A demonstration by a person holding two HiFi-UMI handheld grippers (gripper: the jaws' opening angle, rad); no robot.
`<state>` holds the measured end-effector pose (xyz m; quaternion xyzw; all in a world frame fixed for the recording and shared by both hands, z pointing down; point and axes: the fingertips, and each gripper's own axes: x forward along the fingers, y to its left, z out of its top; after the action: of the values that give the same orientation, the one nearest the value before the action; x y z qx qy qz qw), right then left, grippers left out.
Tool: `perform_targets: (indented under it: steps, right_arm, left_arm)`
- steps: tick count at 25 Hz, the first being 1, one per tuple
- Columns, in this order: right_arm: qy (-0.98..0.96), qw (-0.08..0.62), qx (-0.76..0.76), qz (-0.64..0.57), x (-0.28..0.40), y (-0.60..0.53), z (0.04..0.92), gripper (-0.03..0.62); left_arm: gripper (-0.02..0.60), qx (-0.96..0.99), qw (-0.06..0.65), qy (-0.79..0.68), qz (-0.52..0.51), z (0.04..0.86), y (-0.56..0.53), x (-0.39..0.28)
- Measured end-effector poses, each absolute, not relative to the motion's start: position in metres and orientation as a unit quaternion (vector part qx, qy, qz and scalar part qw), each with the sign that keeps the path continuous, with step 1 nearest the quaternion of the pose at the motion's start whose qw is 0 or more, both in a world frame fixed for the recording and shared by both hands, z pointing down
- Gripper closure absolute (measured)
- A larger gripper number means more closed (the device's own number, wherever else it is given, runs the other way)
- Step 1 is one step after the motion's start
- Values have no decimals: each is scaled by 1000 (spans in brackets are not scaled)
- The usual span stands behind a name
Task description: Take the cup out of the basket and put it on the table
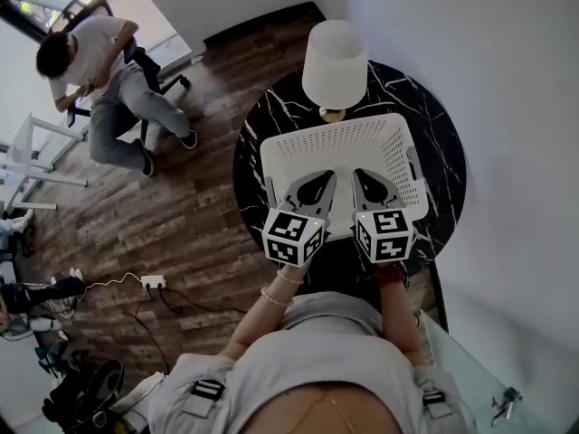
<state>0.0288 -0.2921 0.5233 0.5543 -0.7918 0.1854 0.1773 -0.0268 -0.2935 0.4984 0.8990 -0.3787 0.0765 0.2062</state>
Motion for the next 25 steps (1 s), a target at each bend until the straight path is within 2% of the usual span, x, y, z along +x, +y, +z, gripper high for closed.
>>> perform_targets:
  steps: [25]
  right_arm:
    - [-816,332,385,276,15,-328,601,579]
  left_arm:
    - [575,885,232,-396,72,509,-320,-35]
